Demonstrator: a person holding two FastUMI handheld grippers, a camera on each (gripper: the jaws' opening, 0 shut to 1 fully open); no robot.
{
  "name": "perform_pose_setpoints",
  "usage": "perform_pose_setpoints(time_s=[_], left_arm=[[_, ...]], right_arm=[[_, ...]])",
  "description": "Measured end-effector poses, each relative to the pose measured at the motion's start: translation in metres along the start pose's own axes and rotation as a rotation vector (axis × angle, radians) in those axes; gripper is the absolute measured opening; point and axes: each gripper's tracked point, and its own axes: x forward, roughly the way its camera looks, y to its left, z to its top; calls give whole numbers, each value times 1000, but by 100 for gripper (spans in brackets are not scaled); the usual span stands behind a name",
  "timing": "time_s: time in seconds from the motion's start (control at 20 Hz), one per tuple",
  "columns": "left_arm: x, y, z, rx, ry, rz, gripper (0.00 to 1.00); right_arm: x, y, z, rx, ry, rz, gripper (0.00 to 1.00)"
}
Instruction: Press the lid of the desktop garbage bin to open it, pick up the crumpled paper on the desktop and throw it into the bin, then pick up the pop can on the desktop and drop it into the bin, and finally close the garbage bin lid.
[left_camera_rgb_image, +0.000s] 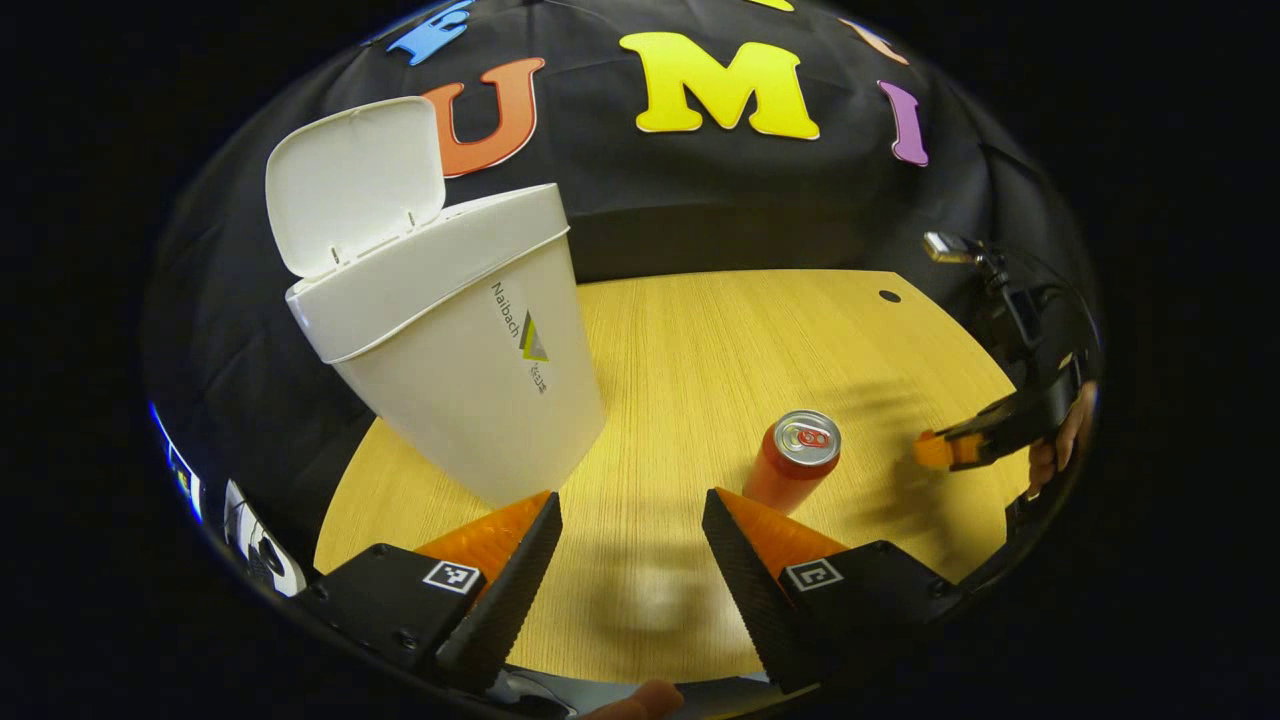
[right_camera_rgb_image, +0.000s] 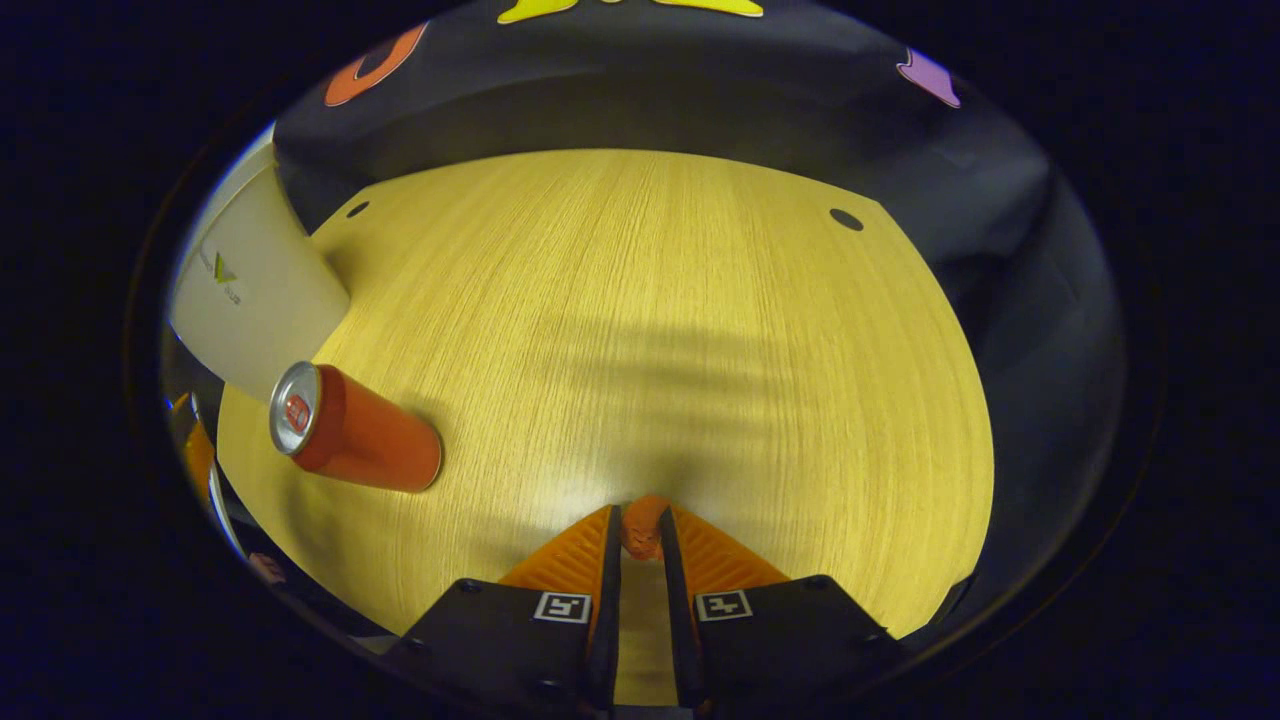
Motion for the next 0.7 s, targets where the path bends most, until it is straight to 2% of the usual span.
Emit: perform_pose_setpoints(time_s=[0.35, 0.5, 0.7], left_arm=[[2, -27, -15, 30, 23, -91, 94], [3, -34, -21, 41, 28, -120, 95], [3, -31, -25, 26, 34, -123, 95]], right_arm=[[-89, -7, 63, 49, -141, 26, 23], [-124, 4, 94, 53, -202, 39, 24], [-163, 31, 136, 4, -296, 64, 22]])
